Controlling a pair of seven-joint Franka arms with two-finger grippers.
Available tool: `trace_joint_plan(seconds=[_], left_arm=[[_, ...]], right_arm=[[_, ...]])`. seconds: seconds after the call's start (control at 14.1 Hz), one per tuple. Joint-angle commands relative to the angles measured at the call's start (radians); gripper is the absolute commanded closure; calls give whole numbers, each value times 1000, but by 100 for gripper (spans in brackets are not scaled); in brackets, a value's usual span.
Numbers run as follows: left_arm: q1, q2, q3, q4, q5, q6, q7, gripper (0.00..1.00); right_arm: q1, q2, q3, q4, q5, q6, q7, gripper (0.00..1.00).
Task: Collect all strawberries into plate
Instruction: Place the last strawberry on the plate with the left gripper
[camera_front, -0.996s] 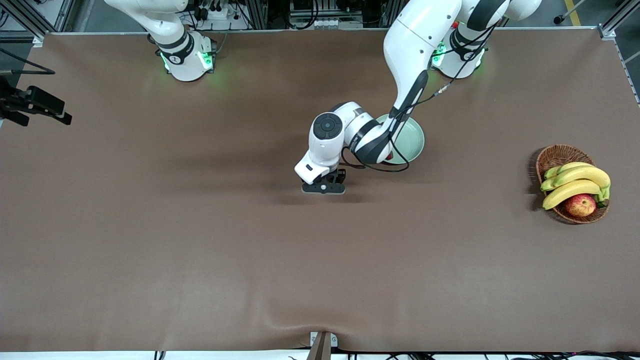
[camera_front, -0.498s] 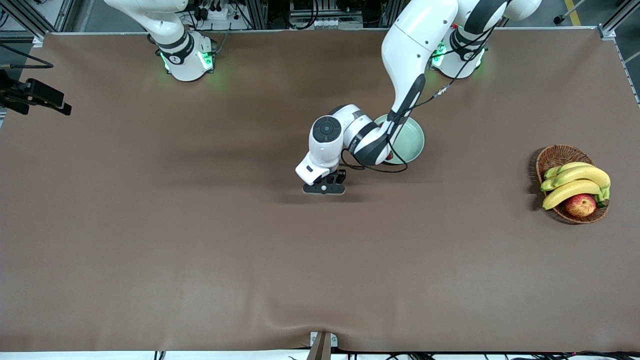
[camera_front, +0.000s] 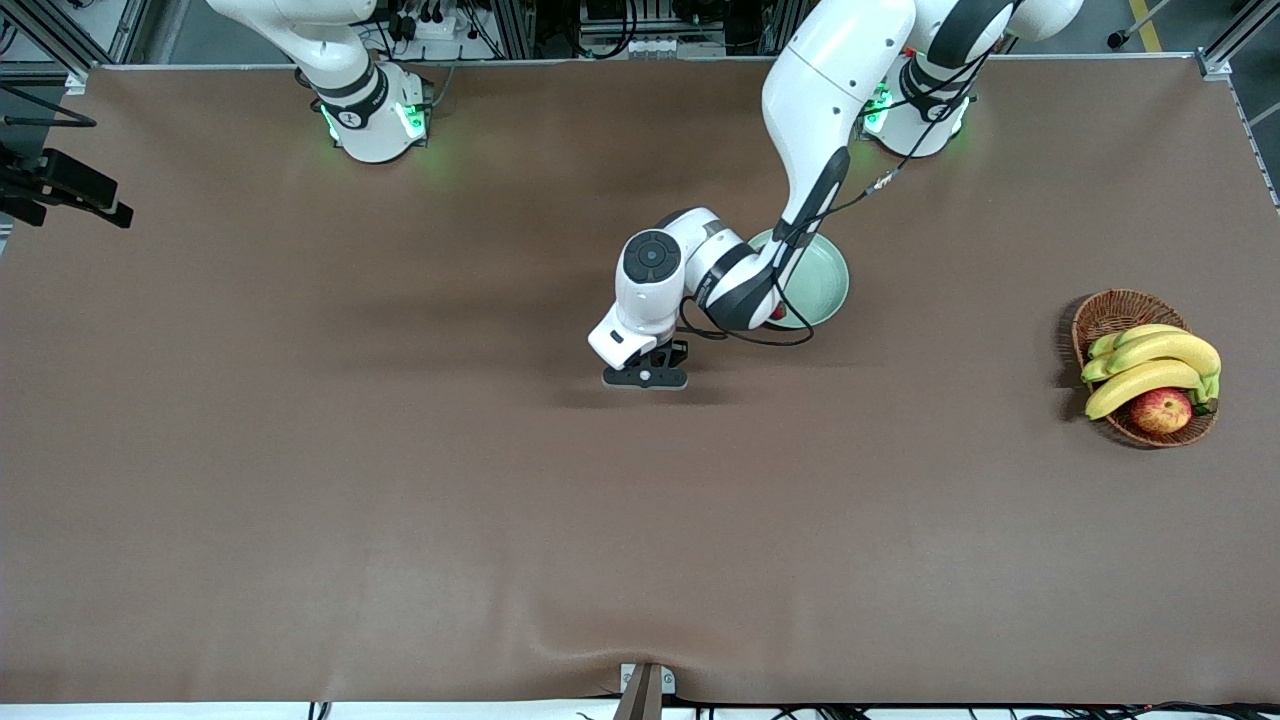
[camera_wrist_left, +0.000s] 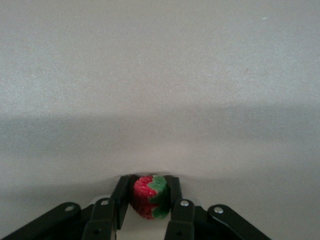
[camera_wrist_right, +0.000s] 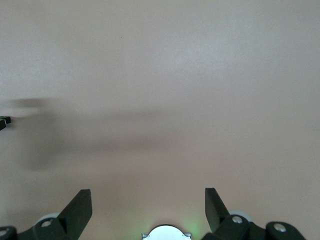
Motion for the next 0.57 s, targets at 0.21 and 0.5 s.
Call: trace_joint_plan(seconds=[0.21, 0.5], left_arm=[[17, -79, 10, 11, -3, -124, 36, 100], [76, -199, 10, -92, 0, -183, 136, 100]], right_arm=[[24, 63, -15, 78, -22, -7, -12, 0], [25, 53, -15, 78, -43, -7, -28, 0]])
